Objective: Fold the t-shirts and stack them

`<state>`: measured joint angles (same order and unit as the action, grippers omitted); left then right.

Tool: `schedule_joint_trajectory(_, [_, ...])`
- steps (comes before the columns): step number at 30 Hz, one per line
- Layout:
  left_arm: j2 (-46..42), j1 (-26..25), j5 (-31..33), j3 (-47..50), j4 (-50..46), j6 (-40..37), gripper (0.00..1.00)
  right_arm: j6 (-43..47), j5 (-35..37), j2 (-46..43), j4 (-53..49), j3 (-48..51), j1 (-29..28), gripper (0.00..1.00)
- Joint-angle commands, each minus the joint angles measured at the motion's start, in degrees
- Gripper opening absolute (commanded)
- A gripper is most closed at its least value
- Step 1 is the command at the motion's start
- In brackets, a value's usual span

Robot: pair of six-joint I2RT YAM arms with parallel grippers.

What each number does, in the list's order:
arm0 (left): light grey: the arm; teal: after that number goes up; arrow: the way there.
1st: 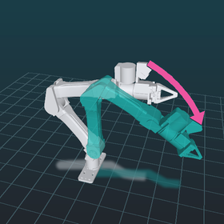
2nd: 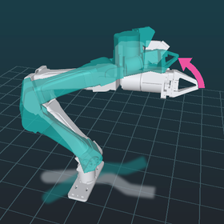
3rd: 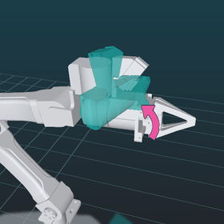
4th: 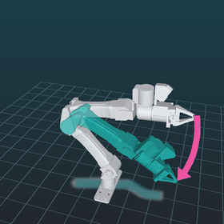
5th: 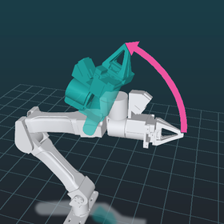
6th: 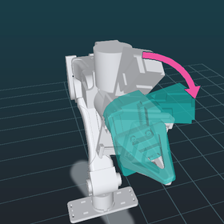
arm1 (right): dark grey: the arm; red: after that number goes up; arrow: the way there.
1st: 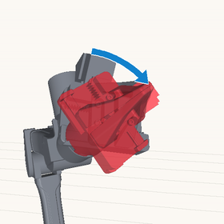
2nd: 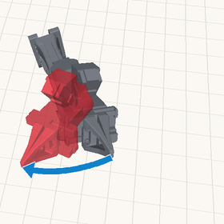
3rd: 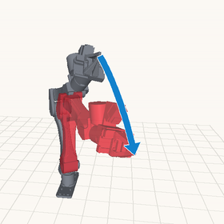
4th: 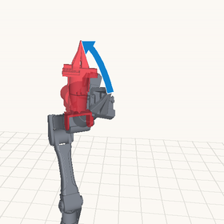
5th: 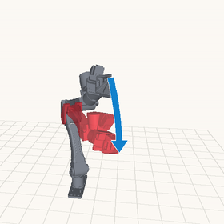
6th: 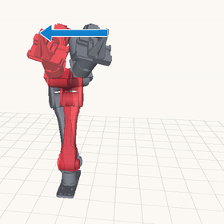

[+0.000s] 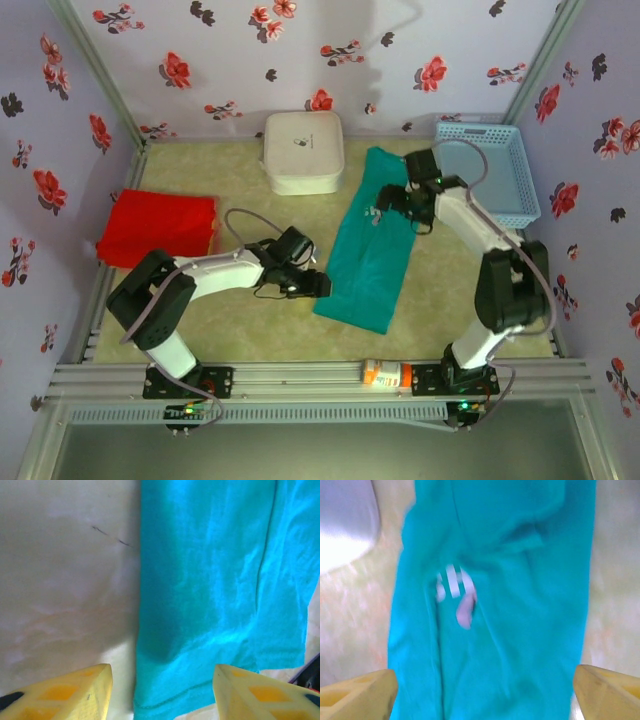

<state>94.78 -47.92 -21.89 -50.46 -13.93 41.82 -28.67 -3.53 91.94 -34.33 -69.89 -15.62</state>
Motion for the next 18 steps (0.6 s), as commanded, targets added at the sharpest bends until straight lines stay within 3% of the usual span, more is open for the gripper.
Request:
schedule_joint_trajectory(1, [0.77,-0.6,-3.39,1.5,0.2,-1.63,0.56,-6.07,-3.74,-8.75,-1.8,10.17,-1.58,0.89])
schedule_joint_trajectory(11, [3.29,-2.08,-3.85,2.15,0.38,-0.73,0.53,-19.48,-4.6,-30.38,-5.47,34.11,-11.02,0.74])
schedule_joint_trajectory(18, [4.31,-2.46,-3.86,2.64,2.74,0.92,0.44,-28.07,-5.26,-36.54,-2.68,42.58,-17.46,0.66])
